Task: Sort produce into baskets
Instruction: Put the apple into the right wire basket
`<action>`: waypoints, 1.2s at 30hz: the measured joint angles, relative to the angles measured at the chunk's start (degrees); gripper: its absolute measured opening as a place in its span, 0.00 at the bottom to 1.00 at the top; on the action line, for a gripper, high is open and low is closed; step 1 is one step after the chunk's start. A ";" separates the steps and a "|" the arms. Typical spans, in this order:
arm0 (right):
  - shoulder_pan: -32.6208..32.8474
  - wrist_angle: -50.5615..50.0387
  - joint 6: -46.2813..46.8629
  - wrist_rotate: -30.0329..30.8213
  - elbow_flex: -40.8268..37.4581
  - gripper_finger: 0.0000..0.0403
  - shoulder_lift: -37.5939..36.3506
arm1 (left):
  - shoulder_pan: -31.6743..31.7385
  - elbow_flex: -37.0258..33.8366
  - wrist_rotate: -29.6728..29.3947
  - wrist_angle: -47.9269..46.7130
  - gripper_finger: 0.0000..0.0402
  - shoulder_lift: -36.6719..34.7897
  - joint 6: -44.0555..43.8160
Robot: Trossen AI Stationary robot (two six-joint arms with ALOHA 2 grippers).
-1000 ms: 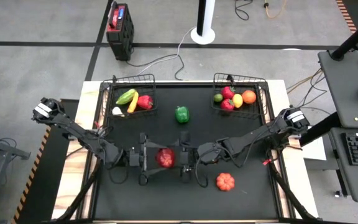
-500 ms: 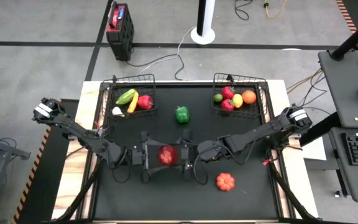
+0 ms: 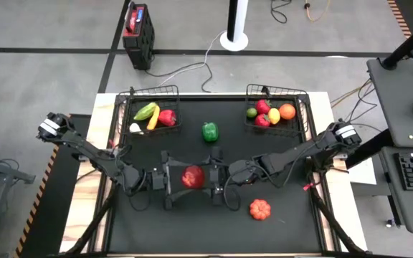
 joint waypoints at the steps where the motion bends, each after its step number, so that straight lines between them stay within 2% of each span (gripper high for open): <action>1: 0.00 -0.02 -0.08 0.00 0.00 0.83 0.00 | 0.00 0.00 0.00 0.03 0.87 0.00 -0.02; 7: -0.02 0.25 -0.90 -2.35 0.02 0.91 -0.04 | -0.06 0.00 -0.82 -0.06 0.87 0.02 -0.46; 18: -0.27 0.07 -0.31 -2.83 0.04 0.92 -0.14 | -0.07 -0.02 -1.23 -0.94 0.87 0.02 -0.50; 26: -0.44 -0.23 0.35 -3.03 0.04 0.79 -0.39 | -0.02 -0.02 -1.22 -1.07 0.87 0.07 -1.29; 36: -0.66 -1.46 2.50 -3.20 0.07 0.80 -0.76 | -0.06 -0.02 -1.76 -2.30 0.96 0.15 -3.29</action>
